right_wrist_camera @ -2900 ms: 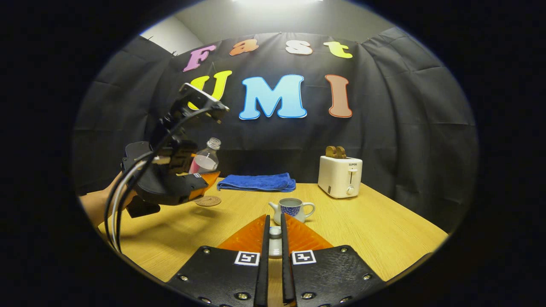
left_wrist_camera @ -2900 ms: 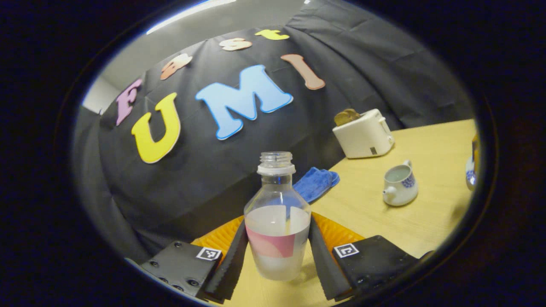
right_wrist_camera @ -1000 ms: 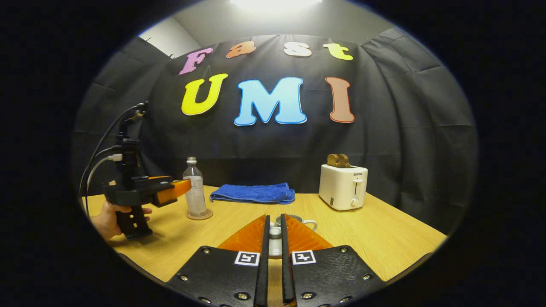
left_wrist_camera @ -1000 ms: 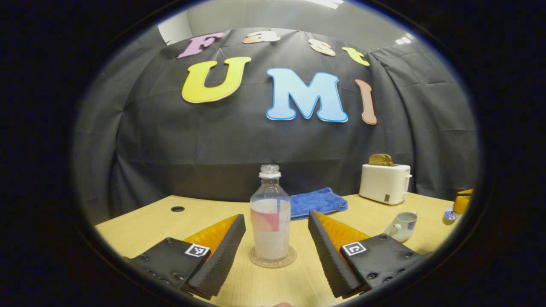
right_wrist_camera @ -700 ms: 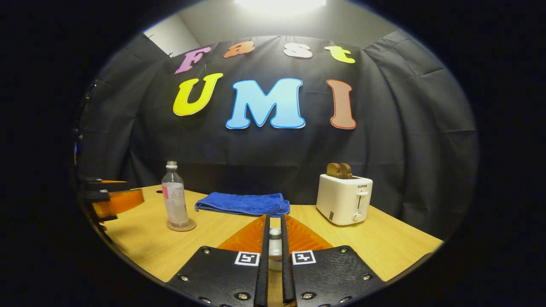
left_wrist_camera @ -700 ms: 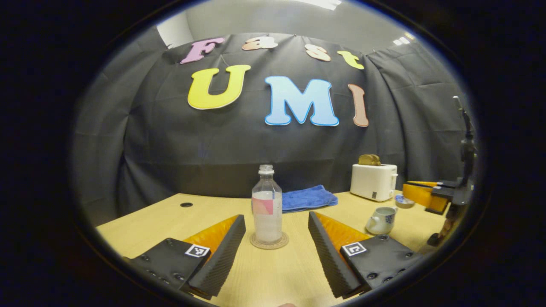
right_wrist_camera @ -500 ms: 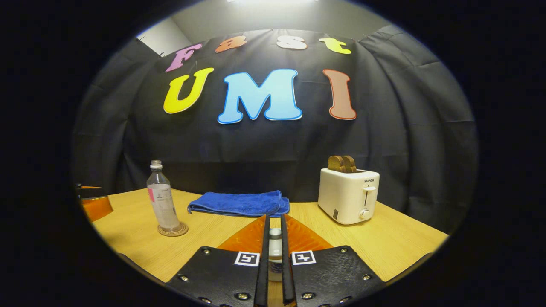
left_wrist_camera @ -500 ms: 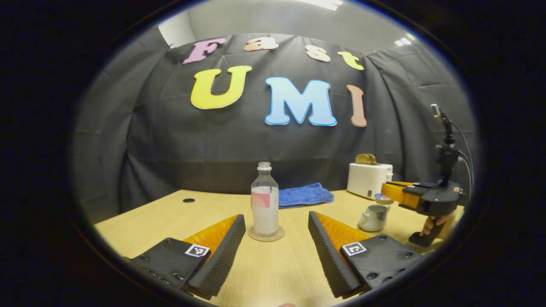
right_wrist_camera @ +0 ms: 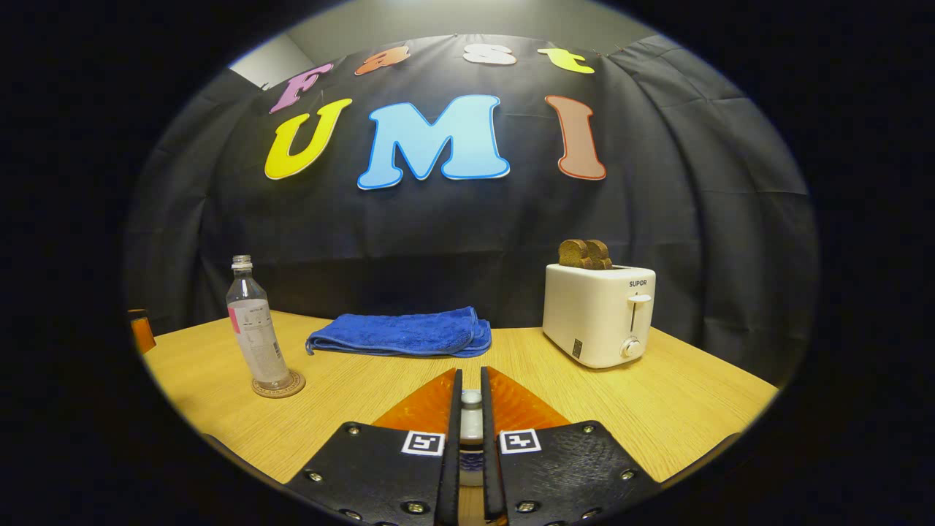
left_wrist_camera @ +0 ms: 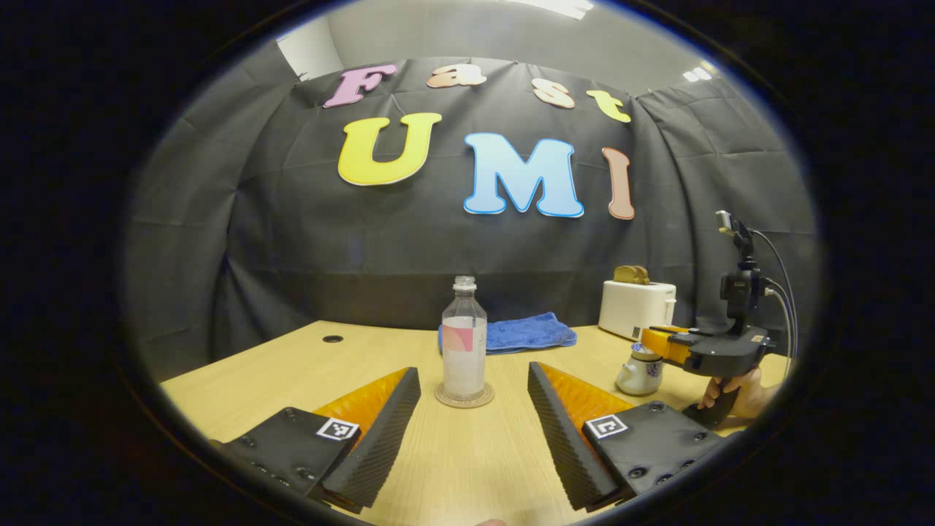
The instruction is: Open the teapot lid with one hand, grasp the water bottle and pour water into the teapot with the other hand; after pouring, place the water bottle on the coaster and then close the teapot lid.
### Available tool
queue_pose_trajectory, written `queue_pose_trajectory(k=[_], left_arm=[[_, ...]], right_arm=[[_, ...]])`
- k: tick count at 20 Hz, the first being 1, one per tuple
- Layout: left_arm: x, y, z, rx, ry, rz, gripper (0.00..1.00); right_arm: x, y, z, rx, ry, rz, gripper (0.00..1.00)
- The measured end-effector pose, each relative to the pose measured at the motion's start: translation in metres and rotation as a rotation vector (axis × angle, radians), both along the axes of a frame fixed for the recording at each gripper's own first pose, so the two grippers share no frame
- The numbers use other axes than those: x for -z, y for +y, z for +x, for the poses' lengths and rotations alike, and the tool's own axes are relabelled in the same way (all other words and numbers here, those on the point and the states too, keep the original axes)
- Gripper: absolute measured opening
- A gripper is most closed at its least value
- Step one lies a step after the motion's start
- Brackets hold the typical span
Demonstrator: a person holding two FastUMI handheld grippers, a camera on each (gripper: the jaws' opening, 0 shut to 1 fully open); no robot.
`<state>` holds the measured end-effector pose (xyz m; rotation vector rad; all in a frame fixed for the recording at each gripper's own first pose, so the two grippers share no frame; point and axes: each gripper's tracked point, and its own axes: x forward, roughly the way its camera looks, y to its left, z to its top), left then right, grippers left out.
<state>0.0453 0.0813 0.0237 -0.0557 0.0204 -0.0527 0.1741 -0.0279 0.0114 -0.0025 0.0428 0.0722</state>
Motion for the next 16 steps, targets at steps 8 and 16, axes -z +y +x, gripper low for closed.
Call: queue_pose_trajectory(k=[8, 16], left_arm=[[-0.003, -0.004, -0.006, 0.000, 0.002, 0.016, 1.00], [-0.003, -0.009, -0.015, 0.003, -0.009, -0.003, 1.00]], right_arm=[[0.005, -0.002, -0.004, 0.002, 0.025, -0.005, 0.13], [-0.037, -0.014, -0.045, 0.024, -0.073, -0.033, 0.20]])
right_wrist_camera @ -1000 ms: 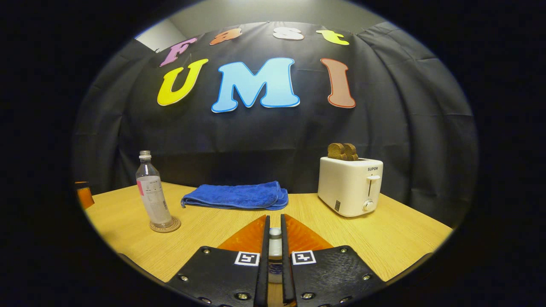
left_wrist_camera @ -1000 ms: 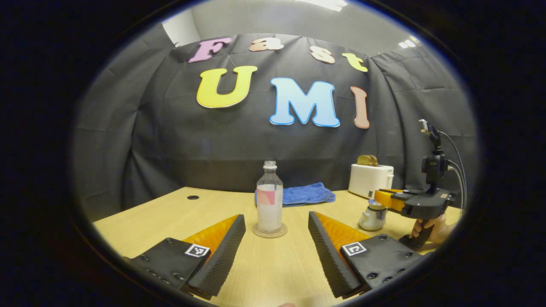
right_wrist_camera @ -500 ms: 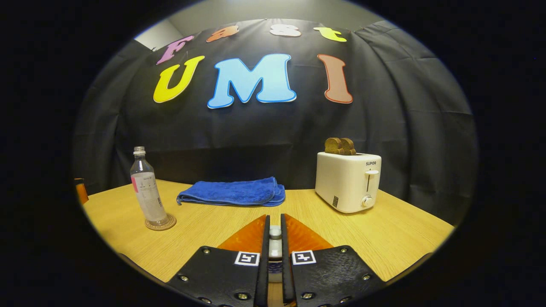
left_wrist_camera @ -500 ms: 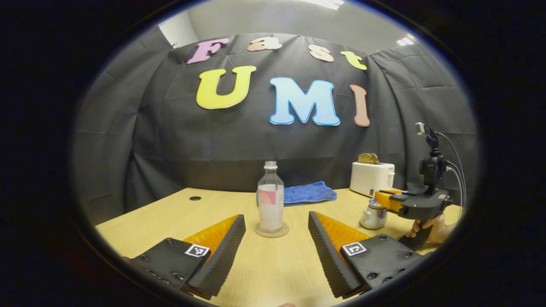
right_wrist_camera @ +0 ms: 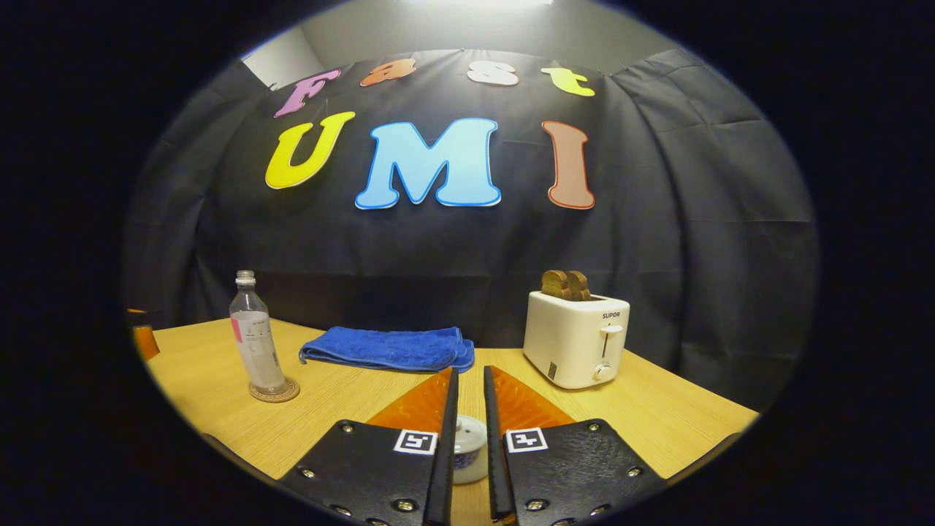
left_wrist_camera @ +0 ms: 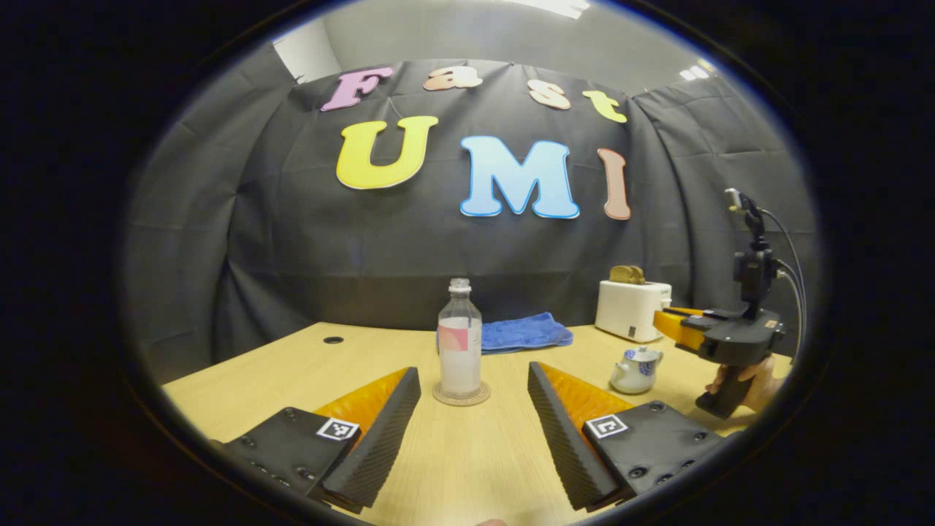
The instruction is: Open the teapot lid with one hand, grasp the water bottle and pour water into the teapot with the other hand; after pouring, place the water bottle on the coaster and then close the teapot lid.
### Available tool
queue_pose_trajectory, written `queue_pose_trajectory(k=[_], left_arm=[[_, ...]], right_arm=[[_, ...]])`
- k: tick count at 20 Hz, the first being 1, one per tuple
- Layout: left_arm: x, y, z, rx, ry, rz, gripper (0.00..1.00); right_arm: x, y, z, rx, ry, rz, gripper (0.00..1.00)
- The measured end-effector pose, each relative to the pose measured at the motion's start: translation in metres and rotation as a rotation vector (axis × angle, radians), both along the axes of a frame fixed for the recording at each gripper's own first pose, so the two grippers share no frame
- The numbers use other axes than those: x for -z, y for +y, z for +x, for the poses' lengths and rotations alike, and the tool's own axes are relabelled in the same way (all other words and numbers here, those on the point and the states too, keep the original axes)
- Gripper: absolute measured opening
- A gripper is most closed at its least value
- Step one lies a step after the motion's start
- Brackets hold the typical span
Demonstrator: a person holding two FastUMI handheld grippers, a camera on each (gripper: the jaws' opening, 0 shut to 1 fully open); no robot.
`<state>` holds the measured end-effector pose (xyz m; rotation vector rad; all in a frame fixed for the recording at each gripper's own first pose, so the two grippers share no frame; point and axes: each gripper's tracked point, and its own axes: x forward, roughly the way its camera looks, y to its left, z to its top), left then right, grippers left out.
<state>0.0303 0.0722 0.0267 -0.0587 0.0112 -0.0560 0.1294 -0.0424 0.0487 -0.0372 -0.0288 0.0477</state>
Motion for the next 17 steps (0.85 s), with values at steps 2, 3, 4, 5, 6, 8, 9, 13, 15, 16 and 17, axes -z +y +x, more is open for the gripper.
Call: queue_pose_trajectory(k=[2, 3, 4, 5, 6, 8, 9, 13, 15, 16, 17], left_arm=[[0.004, -0.008, -0.004, 0.003, -0.003, 0.006, 1.00], [0.007, -0.014, -0.007, 0.009, -0.004, 0.001, 1.00], [0.010, -0.022, -0.010, 0.015, -0.001, -0.010, 1.00], [0.013, -0.029, -0.013, 0.024, 0.003, -0.020, 1.00], [0.015, -0.037, -0.016, 0.031, 0.003, -0.027, 1.00], [0.017, -0.048, -0.027, 0.032, -0.004, -0.034, 1.00], [0.016, -0.054, -0.034, 0.039, -0.012, -0.031, 1.00], [0.017, -0.067, -0.058, 0.018, -0.041, 0.003, 1.00], [0.020, -0.067, -0.063, -0.001, -0.043, 0.008, 1.00], [0.023, -0.068, -0.062, -0.007, -0.036, 0.000, 1.00], [0.031, -0.065, -0.059, -0.022, -0.017, -0.023, 1.00]], right_arm=[[-0.004, 0.007, -0.045, -0.009, -0.008, -0.003, 0.41], [-0.004, 0.009, -0.061, -0.008, -0.007, 0.003, 0.45], [-0.002, 0.014, -0.076, -0.012, -0.009, 0.015, 0.50], [-0.003, 0.020, -0.091, -0.012, -0.014, 0.019, 0.58], [-0.001, 0.022, -0.103, 0.005, -0.026, 0.015, 0.75], [0.003, 0.032, -0.122, 0.022, -0.039, -0.017, 0.75], [0.007, 0.038, -0.131, 0.019, -0.033, -0.039, 0.75], [0.033, 0.057, -0.155, -0.023, 0.013, -0.047, 0.77], [0.039, 0.056, -0.157, -0.018, 0.019, -0.010, 0.77], [0.046, 0.057, -0.154, -0.016, 0.037, 0.013, 0.77], [0.055, 0.057, -0.152, -0.012, 0.070, 0.023, 0.77]])
